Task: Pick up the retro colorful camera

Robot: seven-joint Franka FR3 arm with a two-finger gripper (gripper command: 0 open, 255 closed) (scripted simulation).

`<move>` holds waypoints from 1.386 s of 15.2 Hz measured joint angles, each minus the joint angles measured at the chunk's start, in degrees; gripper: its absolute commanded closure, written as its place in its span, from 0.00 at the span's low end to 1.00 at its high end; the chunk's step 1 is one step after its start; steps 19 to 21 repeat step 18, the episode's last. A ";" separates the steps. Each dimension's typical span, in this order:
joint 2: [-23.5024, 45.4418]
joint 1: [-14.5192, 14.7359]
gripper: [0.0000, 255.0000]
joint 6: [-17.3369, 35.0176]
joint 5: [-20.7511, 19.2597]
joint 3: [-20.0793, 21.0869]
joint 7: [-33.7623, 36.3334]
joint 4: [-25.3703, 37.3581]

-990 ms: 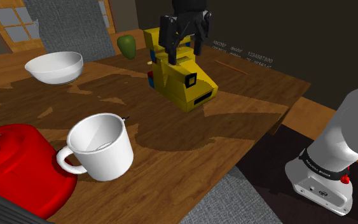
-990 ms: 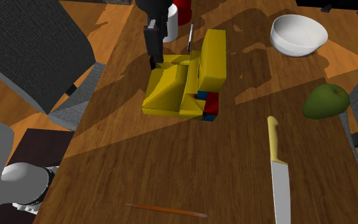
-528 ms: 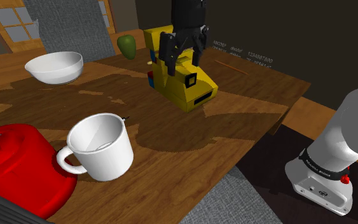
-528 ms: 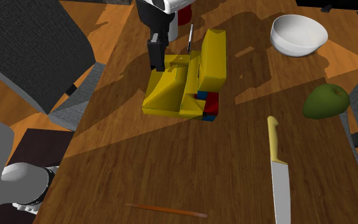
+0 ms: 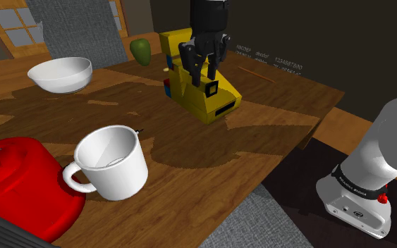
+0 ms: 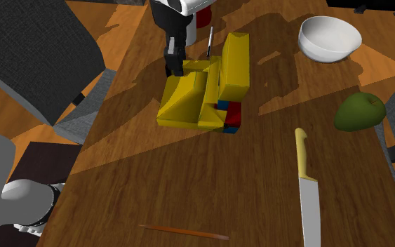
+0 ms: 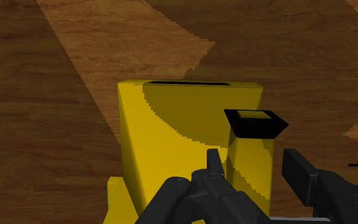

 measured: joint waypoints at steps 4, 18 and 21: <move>0.12 -0.02 1.00 -0.96 -0.05 -0.02 0.11 0.87; 2.96 -0.10 1.00 -11.39 -1.24 0.29 1.24 13.85; 2.96 -0.10 1.00 -11.39 -1.24 0.29 1.24 13.85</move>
